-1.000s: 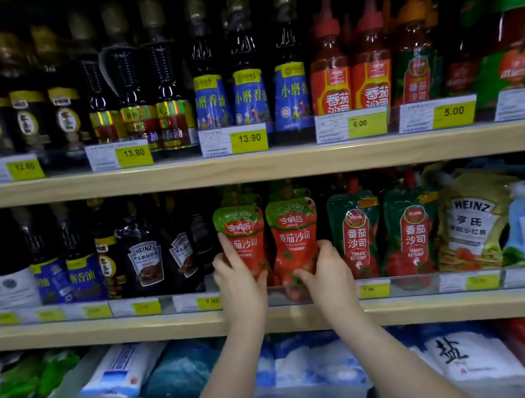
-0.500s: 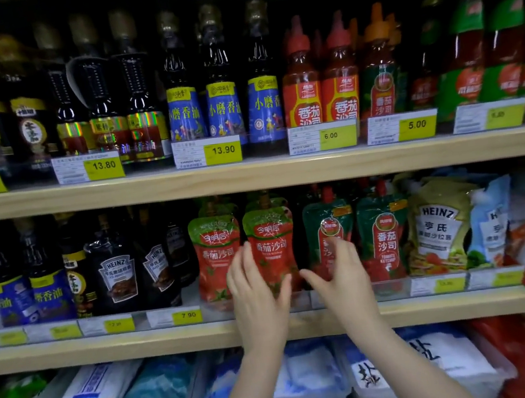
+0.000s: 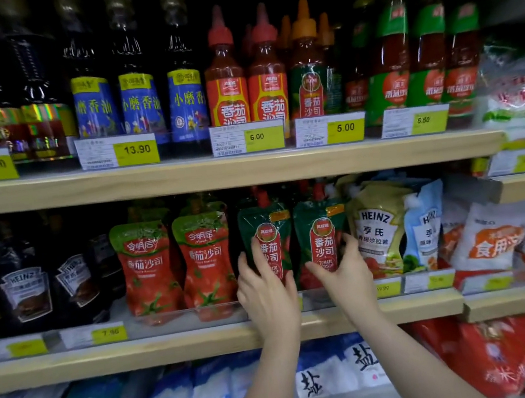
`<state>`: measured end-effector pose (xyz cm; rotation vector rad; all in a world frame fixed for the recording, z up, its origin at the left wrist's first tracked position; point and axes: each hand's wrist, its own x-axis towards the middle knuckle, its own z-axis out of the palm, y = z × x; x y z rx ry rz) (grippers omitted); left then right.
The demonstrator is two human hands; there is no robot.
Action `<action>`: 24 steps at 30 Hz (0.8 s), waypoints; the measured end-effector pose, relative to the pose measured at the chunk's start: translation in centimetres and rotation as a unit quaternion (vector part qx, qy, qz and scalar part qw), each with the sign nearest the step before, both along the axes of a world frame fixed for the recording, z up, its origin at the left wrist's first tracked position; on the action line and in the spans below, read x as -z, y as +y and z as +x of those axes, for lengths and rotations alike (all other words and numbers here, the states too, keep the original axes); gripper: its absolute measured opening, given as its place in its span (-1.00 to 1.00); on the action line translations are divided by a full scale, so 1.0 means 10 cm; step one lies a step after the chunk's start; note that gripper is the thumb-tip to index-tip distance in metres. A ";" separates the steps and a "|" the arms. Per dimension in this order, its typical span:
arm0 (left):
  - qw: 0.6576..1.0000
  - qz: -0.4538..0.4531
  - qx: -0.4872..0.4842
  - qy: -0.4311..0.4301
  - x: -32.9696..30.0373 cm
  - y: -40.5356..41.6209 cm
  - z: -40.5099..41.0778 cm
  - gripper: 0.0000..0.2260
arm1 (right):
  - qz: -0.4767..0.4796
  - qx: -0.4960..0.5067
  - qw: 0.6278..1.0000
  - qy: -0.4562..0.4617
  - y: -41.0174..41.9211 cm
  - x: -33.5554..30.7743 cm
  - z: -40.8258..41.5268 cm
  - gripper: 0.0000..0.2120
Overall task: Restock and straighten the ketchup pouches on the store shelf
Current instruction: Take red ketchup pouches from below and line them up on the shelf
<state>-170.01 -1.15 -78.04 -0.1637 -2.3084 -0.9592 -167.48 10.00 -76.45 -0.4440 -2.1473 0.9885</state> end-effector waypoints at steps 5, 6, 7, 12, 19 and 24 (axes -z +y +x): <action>1.000 -0.004 -0.006 -0.003 0.00 -0.03 0.00 -0.22 | 0.016 0.010 1.000 0.016 -0.02 0.05 -0.02 -0.31; 1.000 -0.003 -0.006 -0.002 0.01 -0.05 0.00 -0.23 | 0.017 0.013 1.000 0.020 -0.02 0.06 -0.03 -0.31; 1.000 -0.002 -0.006 -0.001 0.01 -0.06 0.00 -0.24 | 0.019 0.017 0.999 0.021 -0.03 0.06 -0.03 -0.31; 1.000 -0.007 -0.002 0.005 0.02 -0.08 -0.01 -0.25 | 0.026 0.023 0.999 0.018 -0.03 0.06 -0.03 -0.32; 1.000 -0.008 0.005 0.011 0.02 -0.06 -0.01 -0.24 | 0.015 0.019 1.000 0.015 -0.03 0.08 -0.04 -0.34; 0.999 -0.003 0.009 0.032 0.04 -0.07 -0.03 -0.24 | 0.009 0.007 1.000 0.016 -0.03 0.09 -0.05 -0.33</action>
